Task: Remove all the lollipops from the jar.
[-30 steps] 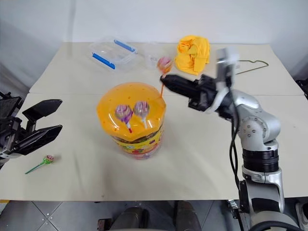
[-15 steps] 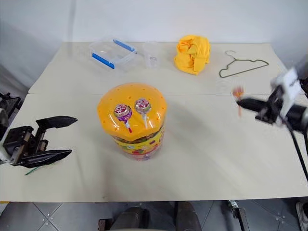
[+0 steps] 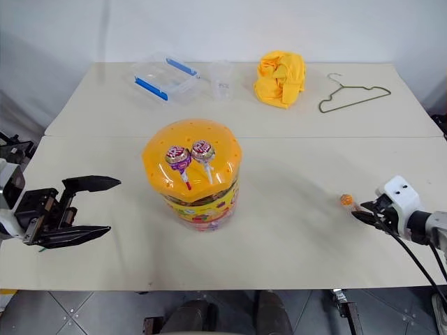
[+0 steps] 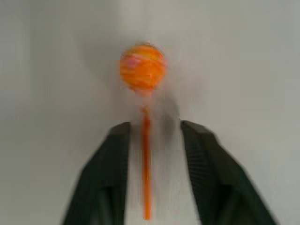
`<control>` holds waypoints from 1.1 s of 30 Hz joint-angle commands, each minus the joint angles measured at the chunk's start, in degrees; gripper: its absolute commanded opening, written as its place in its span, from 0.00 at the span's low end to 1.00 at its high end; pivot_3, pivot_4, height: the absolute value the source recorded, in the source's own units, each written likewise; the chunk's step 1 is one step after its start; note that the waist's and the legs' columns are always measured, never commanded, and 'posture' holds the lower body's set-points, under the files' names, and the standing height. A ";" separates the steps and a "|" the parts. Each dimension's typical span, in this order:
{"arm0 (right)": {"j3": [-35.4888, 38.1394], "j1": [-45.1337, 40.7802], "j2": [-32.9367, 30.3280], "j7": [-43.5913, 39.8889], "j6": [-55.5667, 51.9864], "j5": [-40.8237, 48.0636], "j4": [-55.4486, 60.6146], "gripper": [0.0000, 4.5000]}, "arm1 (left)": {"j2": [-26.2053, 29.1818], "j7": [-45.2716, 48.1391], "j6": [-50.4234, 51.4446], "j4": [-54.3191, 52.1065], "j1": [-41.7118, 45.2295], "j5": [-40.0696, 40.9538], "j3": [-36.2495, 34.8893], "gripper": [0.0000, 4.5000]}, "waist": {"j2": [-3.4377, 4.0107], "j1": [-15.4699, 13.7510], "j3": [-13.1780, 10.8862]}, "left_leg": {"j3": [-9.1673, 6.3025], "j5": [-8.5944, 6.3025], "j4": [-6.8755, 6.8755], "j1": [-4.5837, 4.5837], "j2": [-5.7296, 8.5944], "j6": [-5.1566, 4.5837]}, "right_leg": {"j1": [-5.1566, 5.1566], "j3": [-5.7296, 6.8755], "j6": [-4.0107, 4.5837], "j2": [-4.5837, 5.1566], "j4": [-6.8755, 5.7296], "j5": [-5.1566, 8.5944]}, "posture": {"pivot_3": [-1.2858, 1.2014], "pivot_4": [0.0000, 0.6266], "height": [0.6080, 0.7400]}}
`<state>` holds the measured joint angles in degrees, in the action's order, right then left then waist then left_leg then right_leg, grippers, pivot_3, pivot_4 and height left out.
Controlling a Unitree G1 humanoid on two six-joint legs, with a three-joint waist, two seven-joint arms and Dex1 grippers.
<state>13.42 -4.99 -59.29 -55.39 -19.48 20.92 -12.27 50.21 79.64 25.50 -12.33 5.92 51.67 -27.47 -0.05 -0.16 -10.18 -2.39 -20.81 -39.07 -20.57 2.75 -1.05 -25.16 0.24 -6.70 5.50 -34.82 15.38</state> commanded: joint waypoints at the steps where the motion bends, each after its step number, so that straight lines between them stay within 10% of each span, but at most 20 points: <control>1: 10.39 -1.62 3.73 -10.71 8.87 10.53 2.04 0.60 | -0.08 -0.94 -0.40 0.67 0.73 0.82 -1.96 1.00 | 0.00 0.11 0.00 | 0.00 0.00 0.00 0.00 0.00 0.00 | 0.00 0.01 0.00 0.00 0.00 0.00 | 0.52 0.24 1.00; 11: 4.91 -16.95 11.79 -8.45 -5.54 32.70 31.20 0.60 | -0.23 -3.69 2.71 3.57 1.22 3.65 -5.55 1.00 | 0.13 0.30 -0.08 | -0.14 -0.07 0.00 0.04 -0.25 0.21 | 0.00 0.15 0.06 -0.16 -0.16 0.03 | 0.52 0.24 1.00; 30: -15.91 -34.93 22.74 -12.86 -5.07 23.22 32.50 0.60 | -4.66 -5.44 1.93 -1.71 -4.39 4.95 -8.86 1.00 | 0.12 0.29 -0.08 | -0.22 -0.15 -0.13 -0.08 -0.09 0.06 | -0.01 0.41 0.06 0.03 -0.21 0.03 | 0.52 0.24 1.00; 33: -16.39 -35.41 23.63 -12.67 -4.90 22.11 31.93 0.47 | -5.61 -6.34 1.61 -3.36 -6.22 5.07 -9.64 1.00 | 0.12 0.38 -0.08 | -0.23 -0.15 -0.12 -0.08 -0.11 0.08 | -0.04 0.42 0.06 0.01 -0.21 0.03 | 0.52 0.24 1.00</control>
<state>-3.50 -39.47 -35.85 -67.99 -25.20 43.35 18.94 44.87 73.77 27.97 -13.39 0.35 55.43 -35.06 0.07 0.22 -10.26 -2.62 -20.96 -39.19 -20.65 2.63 -0.97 -25.20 0.66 -6.64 5.51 -35.01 15.41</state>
